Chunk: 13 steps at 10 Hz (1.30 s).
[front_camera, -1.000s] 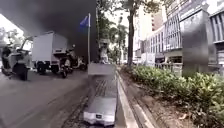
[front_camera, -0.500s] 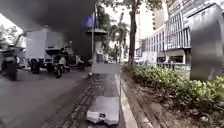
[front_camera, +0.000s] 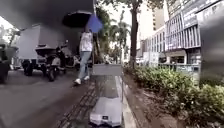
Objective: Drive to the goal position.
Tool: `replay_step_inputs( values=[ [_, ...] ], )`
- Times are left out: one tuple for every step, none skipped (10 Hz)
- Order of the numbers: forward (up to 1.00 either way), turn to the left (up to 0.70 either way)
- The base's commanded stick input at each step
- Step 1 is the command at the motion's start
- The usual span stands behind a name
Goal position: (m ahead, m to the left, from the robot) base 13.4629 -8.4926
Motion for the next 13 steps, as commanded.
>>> replay_step_inputs(
  values=[
    [0.69, 0.01],
    [0.69, 0.01],
    [0.69, 0.01],
    [0.69, 0.01],
    [0.69, 0.01],
    [0.69, 0.03],
    [0.69, 0.14],
    [0.69, 0.09],
    [0.69, 0.01],
    [0.69, 0.01],
    [0.69, 0.01],
    [0.69, 0.01],
    [0.69, 0.01]
  ],
)
